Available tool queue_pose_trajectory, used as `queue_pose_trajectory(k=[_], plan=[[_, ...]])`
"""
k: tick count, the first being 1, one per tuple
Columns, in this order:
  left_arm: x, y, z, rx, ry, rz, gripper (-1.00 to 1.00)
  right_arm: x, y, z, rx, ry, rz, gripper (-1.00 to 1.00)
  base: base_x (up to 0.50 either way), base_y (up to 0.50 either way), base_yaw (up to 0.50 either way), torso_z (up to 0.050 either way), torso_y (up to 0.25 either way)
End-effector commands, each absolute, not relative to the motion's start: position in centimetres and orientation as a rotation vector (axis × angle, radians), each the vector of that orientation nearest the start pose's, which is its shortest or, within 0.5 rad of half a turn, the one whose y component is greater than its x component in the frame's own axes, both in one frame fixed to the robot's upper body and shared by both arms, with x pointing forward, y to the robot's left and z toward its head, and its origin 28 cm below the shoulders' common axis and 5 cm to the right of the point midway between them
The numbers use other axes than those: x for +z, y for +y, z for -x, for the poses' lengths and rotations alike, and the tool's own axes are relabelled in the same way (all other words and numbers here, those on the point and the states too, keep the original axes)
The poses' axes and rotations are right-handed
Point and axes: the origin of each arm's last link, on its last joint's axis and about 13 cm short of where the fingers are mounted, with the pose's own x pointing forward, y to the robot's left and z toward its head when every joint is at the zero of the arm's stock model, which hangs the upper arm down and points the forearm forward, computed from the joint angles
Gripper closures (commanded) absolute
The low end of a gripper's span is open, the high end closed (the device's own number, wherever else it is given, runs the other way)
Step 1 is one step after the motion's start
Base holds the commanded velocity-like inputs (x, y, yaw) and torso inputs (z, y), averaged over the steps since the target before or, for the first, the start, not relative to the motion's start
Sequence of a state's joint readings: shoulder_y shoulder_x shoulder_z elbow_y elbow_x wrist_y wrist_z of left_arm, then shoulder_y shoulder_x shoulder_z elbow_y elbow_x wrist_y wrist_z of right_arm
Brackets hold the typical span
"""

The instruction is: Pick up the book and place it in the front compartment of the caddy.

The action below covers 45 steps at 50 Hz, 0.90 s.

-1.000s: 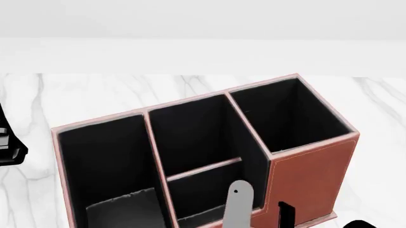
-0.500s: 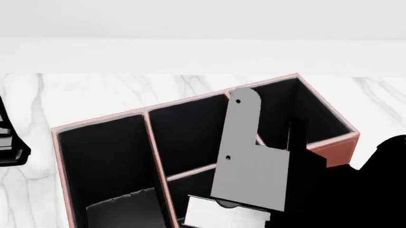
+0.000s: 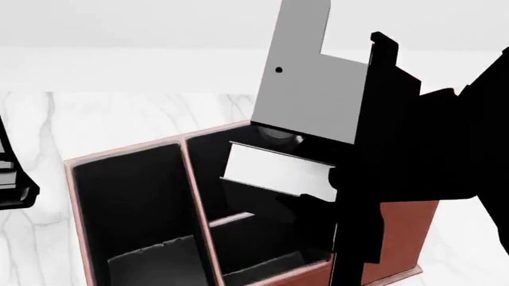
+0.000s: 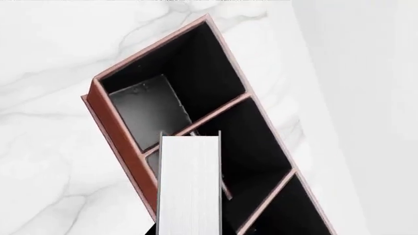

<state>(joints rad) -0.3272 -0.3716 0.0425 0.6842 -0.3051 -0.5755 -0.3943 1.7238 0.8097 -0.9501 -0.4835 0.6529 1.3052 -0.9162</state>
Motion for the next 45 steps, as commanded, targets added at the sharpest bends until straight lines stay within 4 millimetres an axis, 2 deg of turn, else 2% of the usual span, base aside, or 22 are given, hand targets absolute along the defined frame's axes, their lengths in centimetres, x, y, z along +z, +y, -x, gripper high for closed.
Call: queue_pose_trajectory(k=[1, 3, 30, 31, 39, 45], plan=[[19.0, 24.5, -22.8, 0.176, -0.418, -0.066, -1.00, 39.2, -15.5, -25.4, 0.930, 0.276, 0.984, 1.00, 0.00, 0.00, 0.00, 0.000, 0.000], [19.0, 24.5, -22.8, 0.176, -0.419, -0.067, -1.00, 39.1, -15.6, -25.6, 0.907, 0.237, 0.952, 1.00, 0.00, 0.00, 0.00, 0.000, 0.005], [19.0, 24.5, -22.8, 0.176, -0.419, -0.067, -1.00, 39.1, -15.6, -25.6, 0.907, 0.237, 0.952, 1.00, 0.00, 0.00, 0.00, 0.000, 0.001], [19.0, 24.4, -22.9, 0.175, -0.418, -0.068, -1.00, 39.3, -15.5, -25.6, 0.904, 0.236, 1.018, 1.00, 0.00, 0.00, 0.00, 0.000, 0.000], [19.1, 24.5, -22.8, 0.177, -0.421, -0.066, -1.00, 43.0, -15.6, -26.7, 0.978, 0.242, 1.180, 1.00, 0.00, 0.00, 0.00, 0.000, 0.001], [19.3, 24.6, -22.9, 0.179, -0.426, -0.066, -1.00, 44.9, -15.6, -28.0, 1.011, 0.230, 1.244, 1.00, 0.00, 0.00, 0.00, 0.000, 0.002]])
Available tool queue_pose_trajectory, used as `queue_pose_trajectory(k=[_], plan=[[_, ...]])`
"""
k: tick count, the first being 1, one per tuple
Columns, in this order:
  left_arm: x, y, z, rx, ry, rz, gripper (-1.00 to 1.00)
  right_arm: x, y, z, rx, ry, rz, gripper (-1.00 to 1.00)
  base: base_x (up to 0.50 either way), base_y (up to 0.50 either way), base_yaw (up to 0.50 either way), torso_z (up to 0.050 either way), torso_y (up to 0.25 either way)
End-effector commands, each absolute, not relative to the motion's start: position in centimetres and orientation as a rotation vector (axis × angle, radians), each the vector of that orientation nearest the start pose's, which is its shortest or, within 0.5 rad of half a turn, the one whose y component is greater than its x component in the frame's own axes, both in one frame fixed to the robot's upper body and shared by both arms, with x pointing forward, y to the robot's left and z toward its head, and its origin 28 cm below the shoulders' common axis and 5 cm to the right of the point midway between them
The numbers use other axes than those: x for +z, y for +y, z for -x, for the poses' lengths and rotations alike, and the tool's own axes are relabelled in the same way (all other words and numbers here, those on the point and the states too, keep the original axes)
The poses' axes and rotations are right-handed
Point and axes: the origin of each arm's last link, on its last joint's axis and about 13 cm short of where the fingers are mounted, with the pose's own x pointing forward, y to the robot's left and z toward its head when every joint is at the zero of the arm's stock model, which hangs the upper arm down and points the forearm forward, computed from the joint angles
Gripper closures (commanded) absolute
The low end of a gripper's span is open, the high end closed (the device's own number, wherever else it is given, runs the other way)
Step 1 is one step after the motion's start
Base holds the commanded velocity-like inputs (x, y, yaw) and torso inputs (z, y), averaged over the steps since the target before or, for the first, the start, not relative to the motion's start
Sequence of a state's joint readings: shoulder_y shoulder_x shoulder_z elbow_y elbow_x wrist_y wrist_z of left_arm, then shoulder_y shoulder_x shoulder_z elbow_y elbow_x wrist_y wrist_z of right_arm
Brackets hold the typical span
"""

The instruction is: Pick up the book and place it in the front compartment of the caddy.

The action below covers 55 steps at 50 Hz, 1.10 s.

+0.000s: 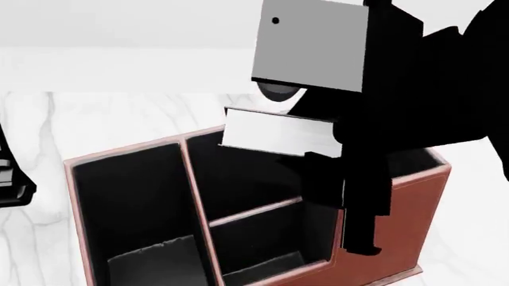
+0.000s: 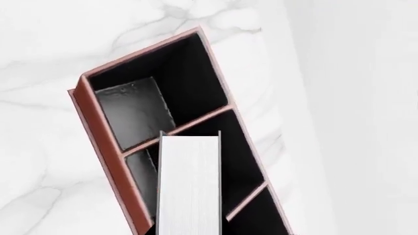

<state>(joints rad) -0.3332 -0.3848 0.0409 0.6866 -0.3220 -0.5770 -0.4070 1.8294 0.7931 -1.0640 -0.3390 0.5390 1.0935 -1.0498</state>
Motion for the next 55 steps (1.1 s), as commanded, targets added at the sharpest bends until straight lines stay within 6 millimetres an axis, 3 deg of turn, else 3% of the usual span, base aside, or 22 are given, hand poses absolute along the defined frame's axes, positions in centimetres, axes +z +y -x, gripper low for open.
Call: queue_pose_trajectory(k=[1, 11, 23, 39, 55], plan=[[19.3, 24.6, -22.9, 0.180, -0.425, -0.065, -1.00, 45.1, -15.6, -28.0, 1.023, 0.215, 1.241, 1.00, 0.00, 0.00, 0.00, 0.000, 0.000], [19.4, 24.7, -22.8, 0.182, -0.427, -0.067, -1.00, 46.3, -15.6, -29.1, 1.058, 0.186, 1.276, 1.00, 0.00, 0.00, 0.00, 0.000, 0.001], [19.5, 24.7, -22.9, 0.182, -0.427, -0.068, -1.00, 46.6, -15.7, -32.4, 1.159, 0.093, 1.195, 1.00, 0.00, 0.00, 0.00, 0.000, 0.001], [19.4, 24.7, -22.8, 0.185, -0.426, -0.071, -1.00, 45.1, -16.3, -36.3, 1.267, 0.104, 1.032, 1.00, 0.00, 0.00, 0.00, 0.000, 0.001], [19.4, 24.7, -22.8, 0.187, -0.426, -0.071, -1.00, 43.6, -16.4, -38.6, 1.292, 0.253, 1.041, 1.00, 0.00, 0.00, 0.00, 0.000, 0.001]])
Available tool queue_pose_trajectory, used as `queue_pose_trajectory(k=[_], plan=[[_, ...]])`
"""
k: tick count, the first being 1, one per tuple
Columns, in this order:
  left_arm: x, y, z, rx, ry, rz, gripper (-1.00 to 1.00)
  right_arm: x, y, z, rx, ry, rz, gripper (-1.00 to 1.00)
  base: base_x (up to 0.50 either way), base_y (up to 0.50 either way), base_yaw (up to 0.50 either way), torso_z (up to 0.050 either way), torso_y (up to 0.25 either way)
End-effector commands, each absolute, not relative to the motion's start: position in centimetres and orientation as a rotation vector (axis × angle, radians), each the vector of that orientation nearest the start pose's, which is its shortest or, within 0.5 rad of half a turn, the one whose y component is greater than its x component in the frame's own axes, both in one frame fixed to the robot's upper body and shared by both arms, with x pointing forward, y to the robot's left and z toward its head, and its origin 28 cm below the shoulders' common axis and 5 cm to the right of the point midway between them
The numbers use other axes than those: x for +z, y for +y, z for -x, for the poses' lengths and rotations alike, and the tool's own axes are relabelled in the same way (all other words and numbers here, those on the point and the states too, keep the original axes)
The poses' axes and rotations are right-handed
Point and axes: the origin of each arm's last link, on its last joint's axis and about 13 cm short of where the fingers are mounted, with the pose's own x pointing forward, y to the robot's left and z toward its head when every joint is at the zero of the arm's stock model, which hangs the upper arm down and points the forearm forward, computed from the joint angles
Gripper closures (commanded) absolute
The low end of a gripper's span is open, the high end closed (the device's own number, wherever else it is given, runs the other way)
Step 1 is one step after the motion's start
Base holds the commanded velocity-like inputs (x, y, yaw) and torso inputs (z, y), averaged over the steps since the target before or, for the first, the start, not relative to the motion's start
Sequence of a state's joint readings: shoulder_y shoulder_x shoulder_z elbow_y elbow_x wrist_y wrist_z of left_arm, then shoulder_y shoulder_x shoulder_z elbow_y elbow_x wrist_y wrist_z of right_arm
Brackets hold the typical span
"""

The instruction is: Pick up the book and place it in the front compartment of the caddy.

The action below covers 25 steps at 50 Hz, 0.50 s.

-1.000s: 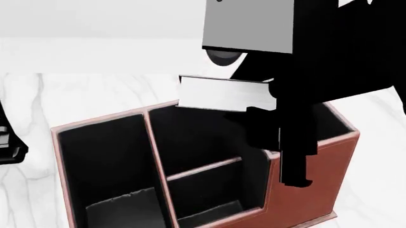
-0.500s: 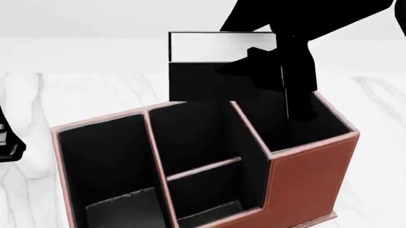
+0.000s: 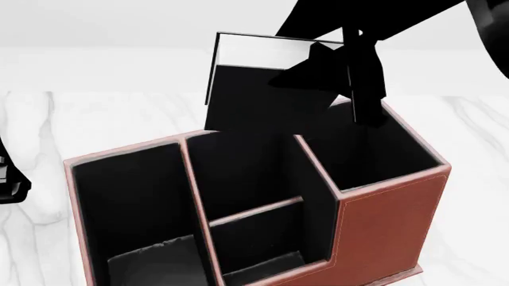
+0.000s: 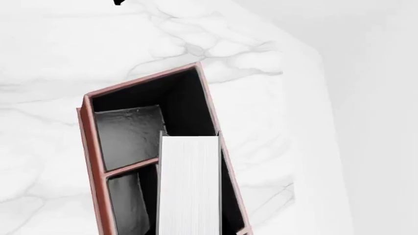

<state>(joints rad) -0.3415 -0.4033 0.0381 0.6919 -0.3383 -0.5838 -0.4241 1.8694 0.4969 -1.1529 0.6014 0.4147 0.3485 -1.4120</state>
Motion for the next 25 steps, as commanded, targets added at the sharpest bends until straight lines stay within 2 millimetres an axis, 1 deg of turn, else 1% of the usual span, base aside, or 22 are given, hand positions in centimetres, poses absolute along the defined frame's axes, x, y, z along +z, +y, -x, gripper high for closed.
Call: queue_pose_trajectory(k=[1, 6, 25], plan=[[19.5, 24.7, -22.8, 0.187, -0.427, -0.072, -1.00, 43.5, -16.4, -38.7, 1.291, 0.258, 1.042, 1.00, 0.00, 0.00, 0.00, 0.000, 0.000], [19.5, 24.8, -22.9, 0.187, -0.427, -0.072, -1.00, 43.3, -16.3, -39.3, 1.301, 0.278, 1.043, 1.00, 0.00, 0.00, 0.00, 0.000, 0.002], [19.5, 24.8, -22.9, 0.185, -0.426, -0.070, -1.00, 42.7, -15.6, -40.4, 1.343, 0.296, 1.046, 1.00, 0.00, 0.00, 0.00, 0.001, 0.001]])
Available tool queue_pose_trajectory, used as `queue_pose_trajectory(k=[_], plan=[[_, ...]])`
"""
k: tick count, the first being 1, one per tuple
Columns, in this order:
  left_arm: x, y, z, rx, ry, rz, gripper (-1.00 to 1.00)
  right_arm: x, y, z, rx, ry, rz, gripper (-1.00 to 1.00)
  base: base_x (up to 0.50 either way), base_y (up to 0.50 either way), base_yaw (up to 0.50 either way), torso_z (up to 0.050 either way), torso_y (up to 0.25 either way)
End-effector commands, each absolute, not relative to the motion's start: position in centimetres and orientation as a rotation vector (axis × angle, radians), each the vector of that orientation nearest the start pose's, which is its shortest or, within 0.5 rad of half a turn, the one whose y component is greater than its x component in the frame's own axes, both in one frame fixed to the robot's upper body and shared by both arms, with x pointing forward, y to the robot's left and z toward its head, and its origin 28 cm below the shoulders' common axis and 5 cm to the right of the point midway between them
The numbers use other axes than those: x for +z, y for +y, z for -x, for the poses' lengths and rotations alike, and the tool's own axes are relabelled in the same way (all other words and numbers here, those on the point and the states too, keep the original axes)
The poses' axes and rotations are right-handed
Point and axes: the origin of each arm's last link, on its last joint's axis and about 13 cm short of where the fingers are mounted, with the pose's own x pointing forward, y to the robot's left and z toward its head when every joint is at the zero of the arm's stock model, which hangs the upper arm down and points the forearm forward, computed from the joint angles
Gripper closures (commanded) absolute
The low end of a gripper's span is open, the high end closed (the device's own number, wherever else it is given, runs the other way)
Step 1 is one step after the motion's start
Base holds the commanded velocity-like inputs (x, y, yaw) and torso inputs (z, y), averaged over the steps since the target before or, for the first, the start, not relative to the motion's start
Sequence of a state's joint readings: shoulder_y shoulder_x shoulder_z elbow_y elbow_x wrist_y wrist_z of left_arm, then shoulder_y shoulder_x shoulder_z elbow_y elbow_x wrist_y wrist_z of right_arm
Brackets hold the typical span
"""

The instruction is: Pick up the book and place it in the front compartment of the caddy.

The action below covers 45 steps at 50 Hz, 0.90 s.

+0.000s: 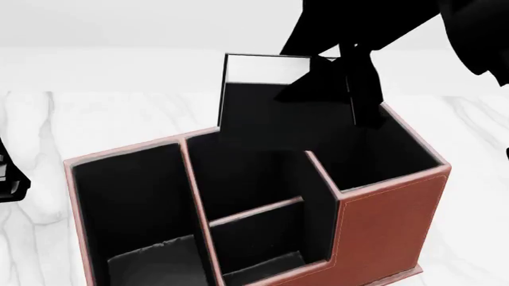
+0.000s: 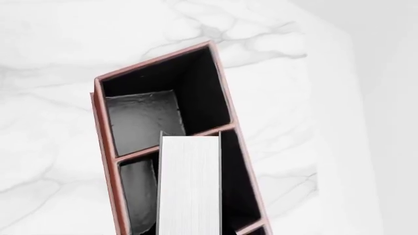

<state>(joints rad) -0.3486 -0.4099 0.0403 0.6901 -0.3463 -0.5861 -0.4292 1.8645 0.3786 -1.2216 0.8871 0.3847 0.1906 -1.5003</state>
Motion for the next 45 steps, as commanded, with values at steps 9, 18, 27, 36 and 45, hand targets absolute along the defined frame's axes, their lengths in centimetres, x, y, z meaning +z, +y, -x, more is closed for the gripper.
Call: queue_pose_trajectory(k=[9, 18, 27, 36, 45], plan=[[19.4, 24.8, -22.9, 0.188, -0.424, -0.069, -1.00, 42.2, -15.1, -41.1, 1.381, 0.328, 1.060, 1.00, 0.00, 0.00, 0.00, 0.000, 0.001], [19.3, 24.8, -22.9, 0.190, -0.424, -0.068, -1.00, 41.8, -14.8, -41.5, 1.393, 0.346, 1.075, 1.00, 0.00, 0.00, 0.00, 0.000, 0.001], [19.4, 24.9, -22.8, 0.193, -0.426, -0.068, -1.00, 41.6, -14.4, -41.8, 1.413, 0.338, 1.072, 1.00, 0.00, 0.00, 0.00, 0.000, 0.001], [19.5, 25.0, -22.8, 0.194, -0.428, -0.068, -1.00, 41.5, -13.9, -41.9, 1.435, 0.294, 1.083, 1.00, 0.00, 0.00, 0.00, 0.000, 0.001], [19.6, 24.9, -22.8, 0.193, -0.428, -0.069, -1.00, 41.3, -13.6, -42.1, 1.445, 0.289, 1.084, 1.00, 0.00, 0.00, 0.00, 0.001, 0.001]])
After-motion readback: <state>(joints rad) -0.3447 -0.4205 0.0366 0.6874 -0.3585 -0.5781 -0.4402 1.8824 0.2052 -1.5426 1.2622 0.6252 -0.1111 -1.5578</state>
